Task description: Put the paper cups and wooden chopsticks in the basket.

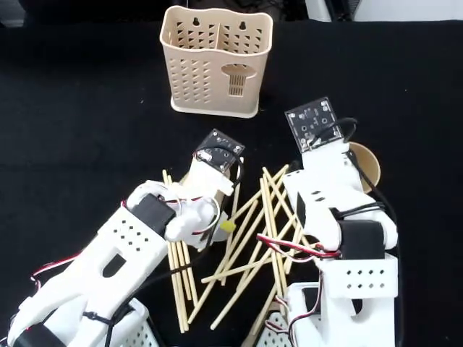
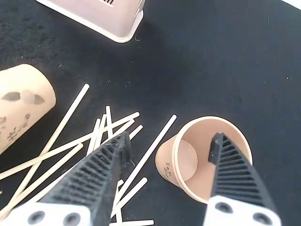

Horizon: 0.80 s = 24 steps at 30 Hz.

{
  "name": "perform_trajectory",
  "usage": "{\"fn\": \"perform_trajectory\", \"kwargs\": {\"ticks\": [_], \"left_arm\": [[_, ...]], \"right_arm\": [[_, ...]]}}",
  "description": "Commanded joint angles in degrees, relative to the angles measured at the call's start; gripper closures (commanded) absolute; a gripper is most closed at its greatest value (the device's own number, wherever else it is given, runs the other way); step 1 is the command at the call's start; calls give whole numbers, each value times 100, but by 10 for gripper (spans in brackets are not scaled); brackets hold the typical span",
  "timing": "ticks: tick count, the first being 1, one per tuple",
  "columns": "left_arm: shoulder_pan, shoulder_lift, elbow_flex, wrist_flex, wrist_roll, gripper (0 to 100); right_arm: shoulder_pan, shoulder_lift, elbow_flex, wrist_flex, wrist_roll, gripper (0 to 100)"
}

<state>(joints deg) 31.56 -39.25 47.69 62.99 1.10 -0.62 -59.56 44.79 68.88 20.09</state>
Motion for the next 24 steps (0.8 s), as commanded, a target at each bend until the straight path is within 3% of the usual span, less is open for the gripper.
{"fn": "perform_trajectory", "kwargs": {"ticks": [1,13,20,24], "left_arm": [[-110,-360,-286,290,-26,726],[163,-1934,-488,571,-35,722],[-848,-2857,-497,932,-589,723],[-2088,-3455,-356,1213,-1134,724]], "right_arm": [[70,-66,-13,-26,0,709],[62,-75,57,-35,-44,709],[26,-75,778,-475,18,709],[-563,-92,1191,-501,545,709]]}}
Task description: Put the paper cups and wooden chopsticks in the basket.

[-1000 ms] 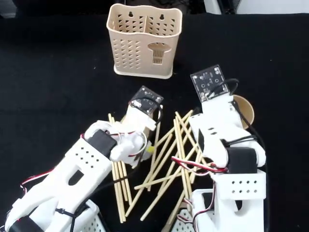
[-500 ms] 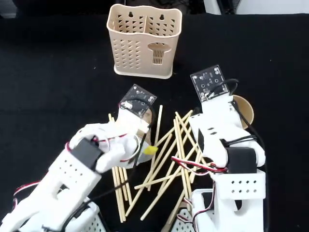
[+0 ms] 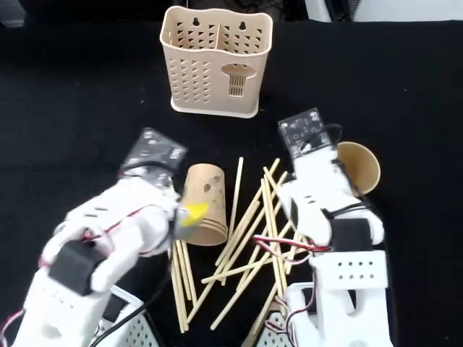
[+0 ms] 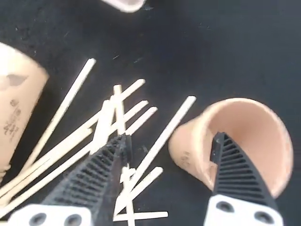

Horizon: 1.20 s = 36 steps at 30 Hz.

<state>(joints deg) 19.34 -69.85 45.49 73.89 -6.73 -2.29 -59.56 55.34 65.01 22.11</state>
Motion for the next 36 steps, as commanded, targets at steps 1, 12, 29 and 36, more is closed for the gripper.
{"fn": "perform_trajectory", "kwargs": {"ticks": [1,12,29,36], "left_arm": [[-1270,-536,-22,105,-519,725],[-4092,-1240,2141,-607,-1002,725],[-3785,-1266,3916,-1512,-536,725],[-3187,-1327,4611,-2101,-167,725]], "right_arm": [[-607,-92,251,-114,440,709],[-2593,-101,927,-123,264,705],[-3560,-92,1552,-1134,-1046,629],[-3552,-101,2466,-2330,-1143,626]]}}
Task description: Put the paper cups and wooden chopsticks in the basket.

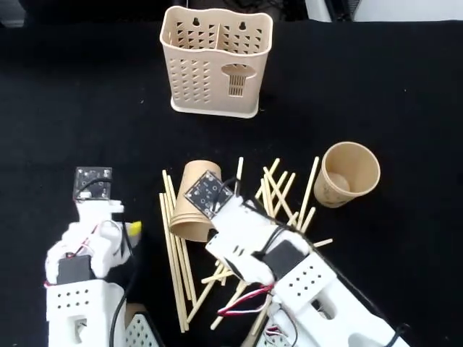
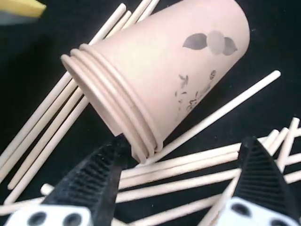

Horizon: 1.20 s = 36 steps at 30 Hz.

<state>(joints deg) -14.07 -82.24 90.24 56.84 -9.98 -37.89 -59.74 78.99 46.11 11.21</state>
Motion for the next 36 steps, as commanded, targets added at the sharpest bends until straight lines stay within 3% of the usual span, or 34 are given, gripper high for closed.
{"fn": "perform_trajectory", "kwargs": {"ticks": [1,10,16,18,24,36], "left_arm": [[154,-132,215,-501,185,725],[136,-791,409,-273,193,725],[136,-1310,567,-62,185,725],[136,-1486,620,53,185,725],[145,-2092,708,422,185,725],[171,-2189,708,519,185,725]], "right_arm": [[18,-84,180,-598,-53,626],[185,-84,523,-1600,-53,645],[1169,-84,418,-1644,-18,994],[1459,-84,321,-1609,-44,955],[1670,-92,-4,-1354,0,987],[1670,-1543,-1851,1020,0,987]]}}
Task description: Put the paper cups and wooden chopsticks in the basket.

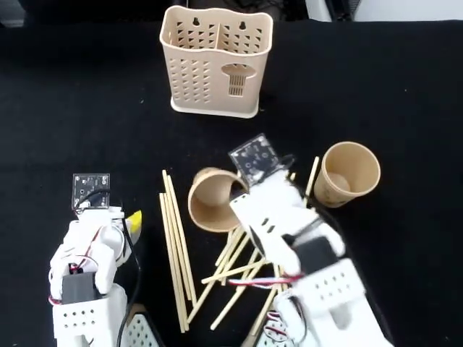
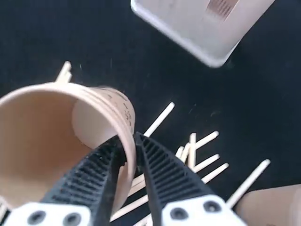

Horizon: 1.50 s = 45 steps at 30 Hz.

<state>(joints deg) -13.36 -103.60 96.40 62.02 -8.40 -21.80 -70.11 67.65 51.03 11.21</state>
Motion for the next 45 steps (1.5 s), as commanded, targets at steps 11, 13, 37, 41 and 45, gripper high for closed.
{"fn": "perform_trajectory", "kwargs": {"ticks": [11,13,37,41,45], "left_arm": [[92,-53,92,9,26,725],[84,-53,92,9,26,725],[110,-53,92,9,26,725],[110,-53,92,9,26,725],[110,-53,92,9,26,725]], "right_arm": [[791,-831,-2431,1723,580,987],[1284,-752,-2695,1741,765,987],[4598,4013,-7160,4009,914,987],[4879,4673,-7380,4000,914,987],[4879,5042,-7398,3974,914,987]]}}
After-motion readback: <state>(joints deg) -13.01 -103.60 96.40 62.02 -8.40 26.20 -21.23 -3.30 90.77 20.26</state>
